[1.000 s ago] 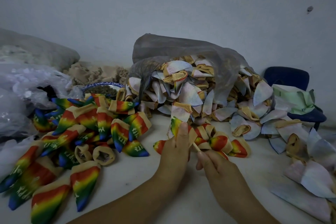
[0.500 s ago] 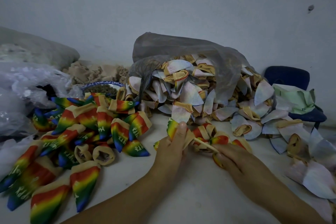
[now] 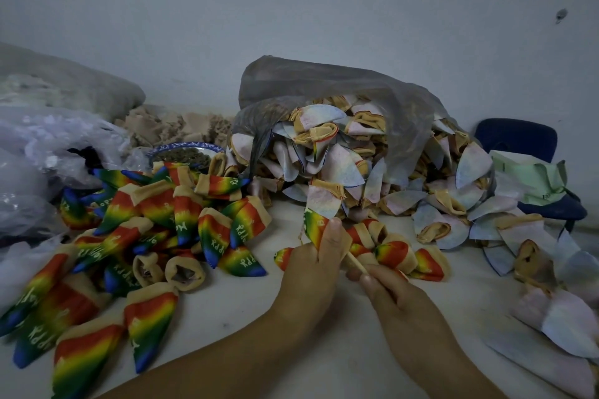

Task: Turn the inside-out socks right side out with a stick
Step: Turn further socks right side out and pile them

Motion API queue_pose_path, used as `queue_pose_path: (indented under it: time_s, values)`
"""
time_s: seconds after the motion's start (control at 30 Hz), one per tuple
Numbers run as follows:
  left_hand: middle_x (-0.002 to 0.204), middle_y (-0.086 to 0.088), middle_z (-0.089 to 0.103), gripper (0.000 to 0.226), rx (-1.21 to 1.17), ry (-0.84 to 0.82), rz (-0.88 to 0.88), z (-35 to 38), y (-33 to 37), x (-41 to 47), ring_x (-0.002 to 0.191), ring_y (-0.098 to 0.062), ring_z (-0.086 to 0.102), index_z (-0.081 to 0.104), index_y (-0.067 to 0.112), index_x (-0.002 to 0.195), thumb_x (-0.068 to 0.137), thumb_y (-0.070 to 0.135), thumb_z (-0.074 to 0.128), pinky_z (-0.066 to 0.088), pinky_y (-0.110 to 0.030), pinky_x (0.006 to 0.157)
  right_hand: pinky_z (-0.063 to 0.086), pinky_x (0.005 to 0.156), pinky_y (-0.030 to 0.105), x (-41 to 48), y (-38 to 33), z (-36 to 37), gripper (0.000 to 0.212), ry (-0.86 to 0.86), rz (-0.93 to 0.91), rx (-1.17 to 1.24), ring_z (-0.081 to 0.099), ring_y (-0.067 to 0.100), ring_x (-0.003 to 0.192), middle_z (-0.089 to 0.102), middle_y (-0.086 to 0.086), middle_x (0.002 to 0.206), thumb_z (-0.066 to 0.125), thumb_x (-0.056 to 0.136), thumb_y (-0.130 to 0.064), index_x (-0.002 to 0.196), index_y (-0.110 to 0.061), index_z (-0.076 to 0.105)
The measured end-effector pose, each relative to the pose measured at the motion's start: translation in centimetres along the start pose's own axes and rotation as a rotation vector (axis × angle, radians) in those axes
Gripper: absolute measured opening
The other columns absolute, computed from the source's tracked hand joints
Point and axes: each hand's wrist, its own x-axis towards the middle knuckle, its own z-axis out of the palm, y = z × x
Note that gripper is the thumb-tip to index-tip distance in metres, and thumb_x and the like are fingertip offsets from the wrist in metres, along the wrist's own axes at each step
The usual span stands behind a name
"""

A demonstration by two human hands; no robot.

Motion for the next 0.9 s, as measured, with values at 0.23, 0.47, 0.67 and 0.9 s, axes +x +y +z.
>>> queue_pose_path:
  time_s: [0.23, 0.47, 0.67, 0.9]
  values:
    - [0.065, 0.018, 0.062, 0.063, -0.16, -0.021, 0.062, -0.2, -0.3, 0.1, 0.06, 0.005, 0.056, 0.067, 0.02, 0.089, 0.073, 0.076, 0.044, 0.043, -0.009, 0.057, 0.044, 0.069, 0.021, 0.9, 1.1, -1.8, 0.026, 0.072, -0.118, -0.269, 0.052, -0.004, 0.085, 0.059, -0.022, 0.089, 0.032, 0.091, -0.054, 0.104, -0.054, 0.054]
    - [0.087, 0.015, 0.071, 0.042, -0.241, 0.005, 0.0, -1.1, 0.3, 0.7, 0.086, -0.007, 0.067, 0.062, 0.041, 0.097, 0.067, 0.069, 0.057, 0.05, -0.02, 0.068, 0.036, 0.074, 0.028, 1.6, 2.7, -2.4, 0.015, 0.121, -0.168, -0.412, 0.037, 0.006, 0.086, 0.046, -0.018, 0.082, 0.039, 0.096, -0.04, 0.088, -0.042, 0.052]
    - [0.094, 0.013, 0.075, 0.028, -0.383, -0.037, -0.017, -1.2, 0.2, 1.0, 0.09, -0.007, 0.069, 0.072, 0.045, 0.097, 0.072, 0.056, 0.064, 0.054, -0.025, 0.08, 0.044, 0.062, 0.028, 1.3, 3.3, -3.0, 0.03, 0.092, -0.092, -0.437, 0.053, 0.008, 0.068, 0.057, -0.005, 0.073, 0.032, 0.094, -0.05, 0.084, -0.033, 0.055]
    - [0.103, -0.001, 0.076, 0.034, -0.555, -0.072, -0.103, -1.7, 0.2, 1.5, 0.1, -0.019, 0.069, 0.074, 0.035, 0.101, 0.068, 0.045, 0.074, 0.053, -0.033, 0.087, 0.045, 0.06, 0.026, 1.1, 2.7, -3.3, 0.049, 0.123, -0.107, -0.498, 0.054, 0.008, 0.066, 0.059, -0.005, 0.071, 0.015, 0.082, -0.064, 0.087, -0.036, 0.056]
